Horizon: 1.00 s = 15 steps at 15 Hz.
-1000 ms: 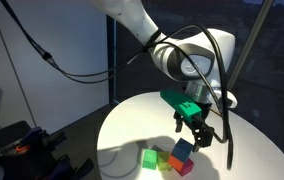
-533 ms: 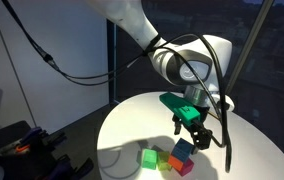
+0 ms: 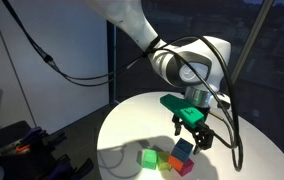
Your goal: Pick up the blue block and put it on the table
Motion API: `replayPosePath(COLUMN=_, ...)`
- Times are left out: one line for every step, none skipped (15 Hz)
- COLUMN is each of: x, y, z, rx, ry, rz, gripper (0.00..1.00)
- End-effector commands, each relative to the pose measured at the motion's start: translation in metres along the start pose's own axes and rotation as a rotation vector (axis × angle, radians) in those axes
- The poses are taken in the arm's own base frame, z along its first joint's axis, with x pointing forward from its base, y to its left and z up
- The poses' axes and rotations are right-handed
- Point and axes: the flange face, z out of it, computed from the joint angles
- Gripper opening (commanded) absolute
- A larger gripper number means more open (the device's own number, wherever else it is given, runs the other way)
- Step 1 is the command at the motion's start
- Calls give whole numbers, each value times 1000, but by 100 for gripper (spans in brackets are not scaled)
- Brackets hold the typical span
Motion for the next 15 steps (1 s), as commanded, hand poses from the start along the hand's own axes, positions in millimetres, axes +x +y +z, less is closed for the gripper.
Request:
replayPosePath(x=5, y=5, z=3, rx=-16, ry=20, rz=-44, gripper=100)
replayPosePath(x=5, y=4, z=4, rx=-18, ry=21, rz=-47, gripper=100)
replayPosePath(x=6, y=4, z=6, rx=-19, ry=23, rz=-49, gripper=100)
replayPosePath(x=6, y=4, z=8, rx=-20, ry=23, rz=-51, gripper=100)
replayPosePath(x=6, y=4, z=9, rx=-21, ry=24, rz=-53, gripper=100)
replayPosePath(x=6, y=3, z=10, rx=-22, ry=22, rz=-53, gripper=100)
replayPosePath(x=6, y=3, z=11, rx=-22, ry=22, rz=-54, gripper=100)
replayPosePath(x=5, y=3, z=12, rx=-22, ry=21, rz=-53, gripper=100)
replayPosePath(x=4, y=3, z=11, rx=-22, ry=24, rz=-54, gripper=100)
replayPosePath(x=4, y=3, z=11, rx=-22, ry=25, rz=-54, gripper=100)
replayPosePath(x=4, y=3, z=10, rx=-21, ry=26, rz=-55, gripper=100)
replayPosePath(x=4, y=3, z=10, rx=-22, ry=27, rz=-55, gripper=100)
replayPosePath(x=4, y=3, z=10, rx=-22, ry=27, rz=-55, gripper=100)
replayPosePath(x=4, y=2, z=11, rx=-23, ry=26, rz=-55, gripper=100)
replayPosePath(x=4, y=2, z=11, rx=-24, ry=26, rz=-56, gripper=100)
